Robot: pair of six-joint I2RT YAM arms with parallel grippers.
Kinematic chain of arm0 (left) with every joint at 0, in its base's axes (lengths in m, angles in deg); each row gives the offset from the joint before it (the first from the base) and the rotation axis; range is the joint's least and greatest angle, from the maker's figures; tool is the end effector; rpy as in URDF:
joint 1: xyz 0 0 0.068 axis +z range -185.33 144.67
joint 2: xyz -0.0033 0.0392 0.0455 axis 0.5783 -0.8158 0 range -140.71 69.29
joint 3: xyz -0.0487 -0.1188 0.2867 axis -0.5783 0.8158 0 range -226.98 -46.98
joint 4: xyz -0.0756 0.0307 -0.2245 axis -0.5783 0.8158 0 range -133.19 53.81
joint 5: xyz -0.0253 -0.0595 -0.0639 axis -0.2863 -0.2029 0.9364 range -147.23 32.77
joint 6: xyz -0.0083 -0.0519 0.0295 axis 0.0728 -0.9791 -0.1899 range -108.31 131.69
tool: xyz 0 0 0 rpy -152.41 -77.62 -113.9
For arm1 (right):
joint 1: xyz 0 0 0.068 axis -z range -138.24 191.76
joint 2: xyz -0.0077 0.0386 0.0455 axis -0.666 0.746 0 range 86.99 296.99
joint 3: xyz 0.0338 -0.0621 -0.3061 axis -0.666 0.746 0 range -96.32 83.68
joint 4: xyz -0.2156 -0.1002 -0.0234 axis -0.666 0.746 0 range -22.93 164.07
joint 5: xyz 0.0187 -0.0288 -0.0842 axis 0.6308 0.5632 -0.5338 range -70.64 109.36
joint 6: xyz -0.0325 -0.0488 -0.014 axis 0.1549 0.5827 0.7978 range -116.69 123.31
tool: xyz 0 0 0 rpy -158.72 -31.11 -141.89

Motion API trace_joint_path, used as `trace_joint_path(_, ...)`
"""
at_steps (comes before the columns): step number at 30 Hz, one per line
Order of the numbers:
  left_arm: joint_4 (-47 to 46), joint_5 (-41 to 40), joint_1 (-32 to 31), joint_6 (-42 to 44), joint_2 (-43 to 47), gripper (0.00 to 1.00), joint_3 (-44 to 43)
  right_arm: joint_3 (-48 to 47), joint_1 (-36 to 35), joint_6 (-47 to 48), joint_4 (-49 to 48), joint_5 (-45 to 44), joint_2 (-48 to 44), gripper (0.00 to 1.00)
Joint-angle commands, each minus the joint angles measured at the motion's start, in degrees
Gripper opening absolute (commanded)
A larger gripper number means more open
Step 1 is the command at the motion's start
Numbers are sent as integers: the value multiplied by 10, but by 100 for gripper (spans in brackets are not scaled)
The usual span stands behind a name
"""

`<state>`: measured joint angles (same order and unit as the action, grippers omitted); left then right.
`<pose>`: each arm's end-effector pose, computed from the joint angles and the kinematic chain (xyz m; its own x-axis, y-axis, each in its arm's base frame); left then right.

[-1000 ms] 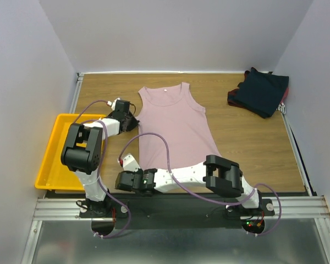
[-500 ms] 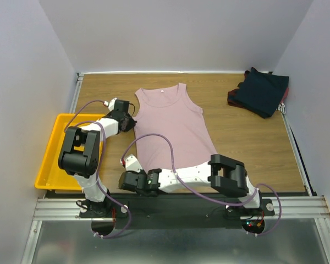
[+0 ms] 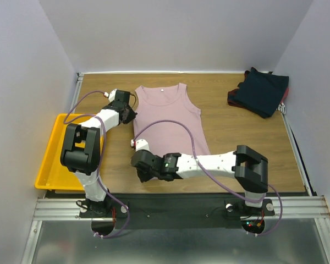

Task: Fold and stack the tank tops
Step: Fold the tank top

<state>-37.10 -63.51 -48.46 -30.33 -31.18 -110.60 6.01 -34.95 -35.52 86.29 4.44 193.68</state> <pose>0.3662 -0.0805 0.2499 -0.5917 -0.5451 -0.5939 -0.3343 0.8363 -0.4346 0.1050 0.3946 0.2651 -0.6985 -0.3216 -0.6393 -0.5943 0.7583 0.2679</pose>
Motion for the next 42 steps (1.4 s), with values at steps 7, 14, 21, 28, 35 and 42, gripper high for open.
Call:
trace_joint_path(7, 16, -9, -36, 7, -36, 0, -86, 117, 49, -59, -92, 57, -105, 0)
trace_joint_path(14, 23, -13, -70, 0, -81, 0, -134, 205, 66, -93, -106, 22, -177, 0)
trace_joint_path(21, 32, -17, -98, -1, -113, 0, -176, 262, 69, -122, -116, -3, -216, 1)
trace_joint_path(28, 36, -17, -116, -3, -134, 0, -199, 310, 70, -145, -119, -24, -245, 0)
trace_joint_path(35, 43, -22, -133, -3, -152, 0, -224, 337, 69, -157, -120, -37, -261, 0)
trace_joint_path(42, 48, -25, -147, -4, -165, 0, -238, 357, 70, -166, -121, -45, -274, 1)
